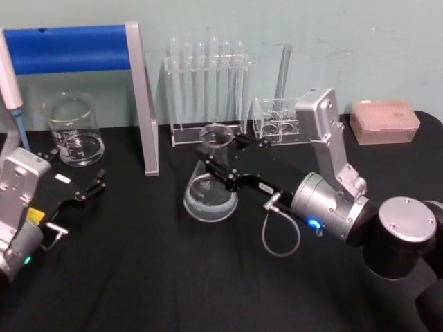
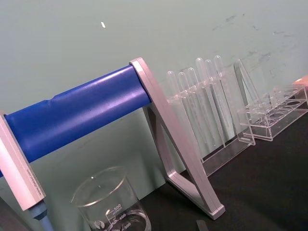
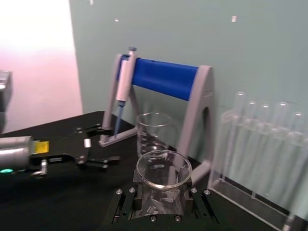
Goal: Grasp the erlenmeyer flask with one hand, shake it three times, then place it back.
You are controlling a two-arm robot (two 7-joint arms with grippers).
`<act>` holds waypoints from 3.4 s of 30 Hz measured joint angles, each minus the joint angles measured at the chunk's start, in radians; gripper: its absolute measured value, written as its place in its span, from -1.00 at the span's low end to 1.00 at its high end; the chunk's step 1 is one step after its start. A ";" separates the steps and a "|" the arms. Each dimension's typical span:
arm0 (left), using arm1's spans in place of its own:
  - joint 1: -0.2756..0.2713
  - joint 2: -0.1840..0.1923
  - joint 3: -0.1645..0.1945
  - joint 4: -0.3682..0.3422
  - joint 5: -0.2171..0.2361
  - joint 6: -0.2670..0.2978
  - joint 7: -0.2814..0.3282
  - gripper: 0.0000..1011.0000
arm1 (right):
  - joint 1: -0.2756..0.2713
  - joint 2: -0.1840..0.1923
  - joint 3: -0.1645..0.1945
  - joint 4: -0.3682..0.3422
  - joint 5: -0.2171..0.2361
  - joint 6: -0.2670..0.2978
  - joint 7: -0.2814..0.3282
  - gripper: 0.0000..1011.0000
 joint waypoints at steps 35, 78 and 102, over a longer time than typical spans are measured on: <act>0.000 0.000 0.000 0.000 0.000 0.000 0.000 0.98 | 0.008 0.033 0.066 0.029 0.001 -0.030 -0.097 -0.10; 0.000 0.000 0.000 0.000 0.000 0.000 0.000 0.98 | -0.011 0.004 0.135 0.031 -0.028 -0.015 -0.086 -0.10; 0.000 0.000 0.000 0.000 0.000 0.000 0.000 0.98 | -0.008 0.008 0.076 0.026 -0.009 -0.011 -0.062 -0.10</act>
